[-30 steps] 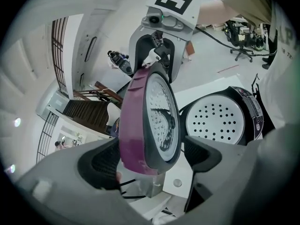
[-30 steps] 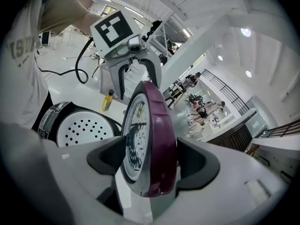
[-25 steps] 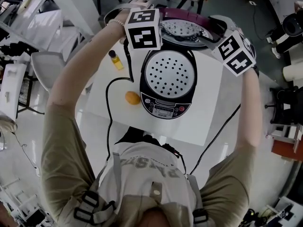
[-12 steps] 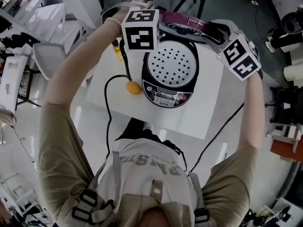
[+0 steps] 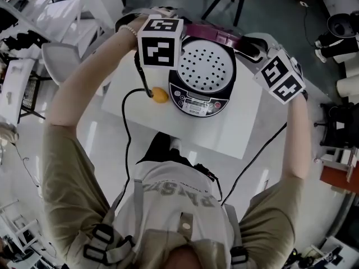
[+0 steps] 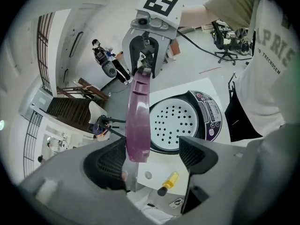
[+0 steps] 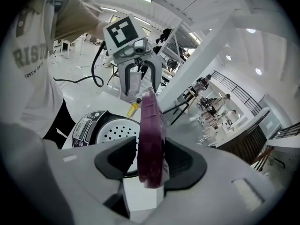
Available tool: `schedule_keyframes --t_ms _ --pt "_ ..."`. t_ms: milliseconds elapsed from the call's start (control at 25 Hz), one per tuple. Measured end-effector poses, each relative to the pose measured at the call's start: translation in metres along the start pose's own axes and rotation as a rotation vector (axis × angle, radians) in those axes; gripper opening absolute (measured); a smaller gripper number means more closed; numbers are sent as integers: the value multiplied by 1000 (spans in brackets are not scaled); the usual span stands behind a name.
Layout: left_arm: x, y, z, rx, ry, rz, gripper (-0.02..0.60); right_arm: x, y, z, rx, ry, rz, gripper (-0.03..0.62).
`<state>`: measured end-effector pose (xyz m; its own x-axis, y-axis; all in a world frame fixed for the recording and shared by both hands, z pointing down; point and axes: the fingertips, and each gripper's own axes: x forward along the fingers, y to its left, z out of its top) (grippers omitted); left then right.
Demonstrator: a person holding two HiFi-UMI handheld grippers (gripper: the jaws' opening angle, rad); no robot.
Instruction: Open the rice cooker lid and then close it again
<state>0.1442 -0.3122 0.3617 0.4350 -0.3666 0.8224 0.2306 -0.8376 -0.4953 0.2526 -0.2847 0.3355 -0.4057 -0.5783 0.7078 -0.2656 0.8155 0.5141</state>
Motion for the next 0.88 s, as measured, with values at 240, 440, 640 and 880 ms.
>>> schedule_keyframes --t_ms 240,440,640,880 --pt "1 -32 0 -11 -2 -43 371 0 33 -3 -12 7 36 193" --pt "5 -61 -1 -10 13 -87 380 2 60 -7 -6 8 78 193" --pt "11 -85 -3 -14 19 -118 382 6 84 -12 4 10 117 193" --pt "18 -105 -5 -15 24 -153 383 10 105 -18 11 23 166 193"
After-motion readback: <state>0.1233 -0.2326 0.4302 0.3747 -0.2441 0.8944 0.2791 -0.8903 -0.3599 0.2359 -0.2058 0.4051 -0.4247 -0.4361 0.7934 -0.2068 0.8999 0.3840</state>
